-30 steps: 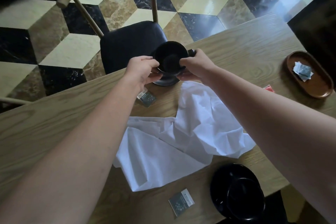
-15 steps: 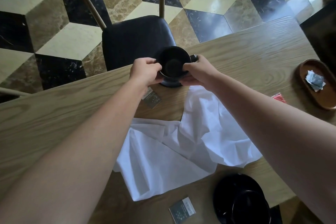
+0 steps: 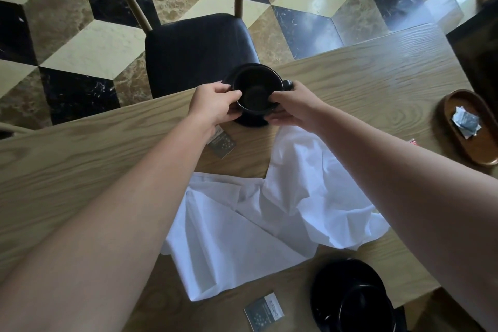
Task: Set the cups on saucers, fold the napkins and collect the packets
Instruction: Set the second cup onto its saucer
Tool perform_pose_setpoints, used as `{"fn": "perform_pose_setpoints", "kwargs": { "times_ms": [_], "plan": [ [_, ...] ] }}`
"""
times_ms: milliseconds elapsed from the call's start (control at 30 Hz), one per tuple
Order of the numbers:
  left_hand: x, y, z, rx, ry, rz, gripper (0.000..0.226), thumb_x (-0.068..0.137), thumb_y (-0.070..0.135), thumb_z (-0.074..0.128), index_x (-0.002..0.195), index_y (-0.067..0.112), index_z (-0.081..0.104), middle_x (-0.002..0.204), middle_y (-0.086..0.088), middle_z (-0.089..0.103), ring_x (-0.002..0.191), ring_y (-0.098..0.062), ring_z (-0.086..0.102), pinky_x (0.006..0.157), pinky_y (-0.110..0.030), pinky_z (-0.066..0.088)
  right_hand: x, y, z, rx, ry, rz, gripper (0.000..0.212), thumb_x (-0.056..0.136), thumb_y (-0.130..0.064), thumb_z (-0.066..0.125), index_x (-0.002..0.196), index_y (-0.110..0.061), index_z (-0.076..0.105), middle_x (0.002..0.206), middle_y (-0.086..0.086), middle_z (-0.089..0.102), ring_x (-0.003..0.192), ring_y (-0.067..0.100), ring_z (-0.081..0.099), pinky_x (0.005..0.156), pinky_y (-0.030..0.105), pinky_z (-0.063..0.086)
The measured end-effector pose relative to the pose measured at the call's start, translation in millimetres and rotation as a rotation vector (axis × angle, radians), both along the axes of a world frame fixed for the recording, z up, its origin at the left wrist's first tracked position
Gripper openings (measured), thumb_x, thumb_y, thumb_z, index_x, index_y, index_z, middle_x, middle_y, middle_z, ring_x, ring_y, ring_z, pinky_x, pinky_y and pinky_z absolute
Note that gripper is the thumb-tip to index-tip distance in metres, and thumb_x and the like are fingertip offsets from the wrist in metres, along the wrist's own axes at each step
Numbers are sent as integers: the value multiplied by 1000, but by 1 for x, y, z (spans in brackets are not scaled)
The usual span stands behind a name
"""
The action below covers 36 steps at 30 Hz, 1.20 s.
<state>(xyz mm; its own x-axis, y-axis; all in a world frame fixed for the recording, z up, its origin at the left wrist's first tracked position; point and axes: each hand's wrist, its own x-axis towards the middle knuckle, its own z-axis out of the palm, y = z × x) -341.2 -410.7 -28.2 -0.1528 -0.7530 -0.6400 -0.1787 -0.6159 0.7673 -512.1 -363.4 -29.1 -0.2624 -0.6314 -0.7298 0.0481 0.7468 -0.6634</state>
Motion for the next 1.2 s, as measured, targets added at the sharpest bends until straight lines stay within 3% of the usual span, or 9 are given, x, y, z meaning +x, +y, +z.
{"fn": "perform_pose_setpoints", "kwargs": {
  "times_ms": [167,300,467,667,833,967,1033,1100,1200],
  "plan": [
    [-1,-5,-1,-26,-16,21,10,90,6,71,91,16,67,107,-15,72,96,-27,74,78,-39,63,3,-5,-3,-29,79,-34,41,91,-14,59,129,-8,46,99,24,73,75,30,77,63,39,64],
    [1,-7,-5,-46,-89,30,17,87,8,73,98,18,65,108,-12,71,95,-24,73,76,-39,64,10,-3,-6,1,209,29,39,91,-20,57,121,-11,34,86,20,71,56,28,72,50,36,60],
    [0,-4,-4,-79,-152,17,14,80,9,74,88,19,67,104,-10,71,88,-21,73,70,-35,64,9,1,-10,7,176,-18,40,92,-22,60,116,-12,30,83,19,64,42,19,58,51,31,54],
    [-6,-5,1,-97,-144,-1,18,88,9,68,104,17,67,109,-7,69,92,-22,72,72,-38,64,11,3,-3,43,75,40,28,96,-19,51,114,0,59,74,15,71,51,15,70,50,28,59],
    [-10,-6,4,-93,-168,0,19,92,12,64,87,30,66,103,-8,71,93,-25,72,72,-39,64,10,4,-1,52,42,21,25,93,-16,50,109,0,60,73,16,72,54,17,71,50,27,58],
    [-13,-6,2,-116,-222,-21,25,92,11,60,113,19,72,108,-5,70,91,-25,71,68,-39,65,10,7,0,44,28,13,17,92,-15,50,100,-3,60,70,14,71,50,15,70,48,25,57],
    [-13,-6,2,-128,-246,-43,27,92,10,59,114,18,73,106,-2,69,90,-23,71,66,-37,65,11,9,1,45,28,10,14,92,-16,51,95,-5,59,69,14,71,50,15,70,48,25,57],
    [-13,-7,6,-125,-260,-69,24,93,11,59,111,21,72,108,-1,69,87,-21,70,66,-36,65,12,11,4,47,27,9,16,93,-18,51,96,-4,59,70,15,72,54,17,71,54,29,61],
    [-10,1,16,-235,-437,-152,39,93,24,60,131,19,55,123,-2,56,84,-17,67,77,-35,62,12,19,16,17,13,-24,20,96,-23,51,97,-5,58,73,13,71,61,20,70,69,36,64]
  ]
}}
